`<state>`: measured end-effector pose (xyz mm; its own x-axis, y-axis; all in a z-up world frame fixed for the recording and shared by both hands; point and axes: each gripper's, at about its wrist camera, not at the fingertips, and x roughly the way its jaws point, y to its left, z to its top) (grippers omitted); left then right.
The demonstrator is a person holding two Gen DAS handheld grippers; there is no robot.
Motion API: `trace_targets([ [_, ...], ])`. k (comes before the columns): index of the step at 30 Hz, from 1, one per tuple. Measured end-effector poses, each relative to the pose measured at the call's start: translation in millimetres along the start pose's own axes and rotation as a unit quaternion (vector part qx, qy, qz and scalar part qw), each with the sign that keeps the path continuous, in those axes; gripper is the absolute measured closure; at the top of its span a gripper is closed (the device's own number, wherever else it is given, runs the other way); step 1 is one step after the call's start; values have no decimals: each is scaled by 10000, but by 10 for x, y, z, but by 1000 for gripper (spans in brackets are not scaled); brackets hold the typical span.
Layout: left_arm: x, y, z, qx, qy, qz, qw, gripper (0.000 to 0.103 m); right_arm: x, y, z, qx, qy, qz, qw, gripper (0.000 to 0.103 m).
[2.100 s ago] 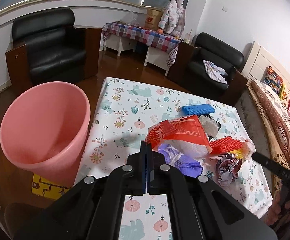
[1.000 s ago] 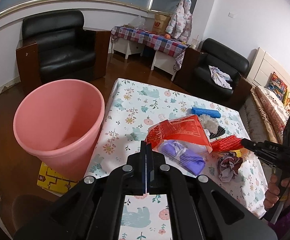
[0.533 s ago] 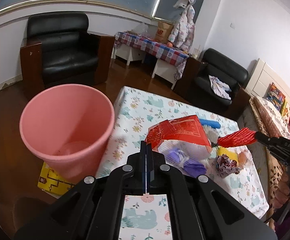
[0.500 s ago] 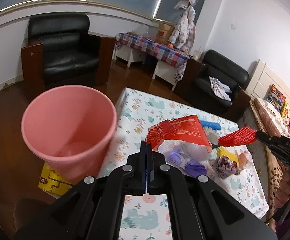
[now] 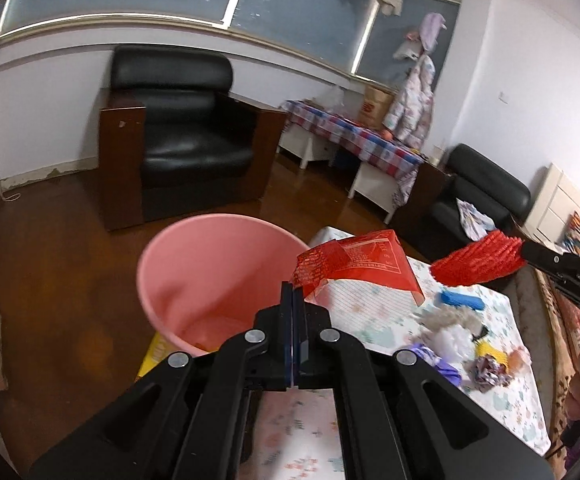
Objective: Collect trash
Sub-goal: 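Carry both red items over the pink bucket and open both tools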
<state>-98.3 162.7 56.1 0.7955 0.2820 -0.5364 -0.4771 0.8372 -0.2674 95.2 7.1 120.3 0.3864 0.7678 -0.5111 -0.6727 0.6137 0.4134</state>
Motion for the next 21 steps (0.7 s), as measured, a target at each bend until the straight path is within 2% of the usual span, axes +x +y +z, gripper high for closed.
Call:
trace_targets([
  [5, 46, 257, 46, -180, 32, 201, 9996, 103, 447, 419, 30, -351, 274, 207, 9988, 96],
  [12, 212, 501, 88, -392, 212, 351, 9984, 103, 1040, 740, -59, -585, 710, 283, 9954, 96],
  [21, 542, 693, 52, -499, 577, 519, 9957, 103, 1679, 752, -270, -647, 1227, 150, 9902, 95],
])
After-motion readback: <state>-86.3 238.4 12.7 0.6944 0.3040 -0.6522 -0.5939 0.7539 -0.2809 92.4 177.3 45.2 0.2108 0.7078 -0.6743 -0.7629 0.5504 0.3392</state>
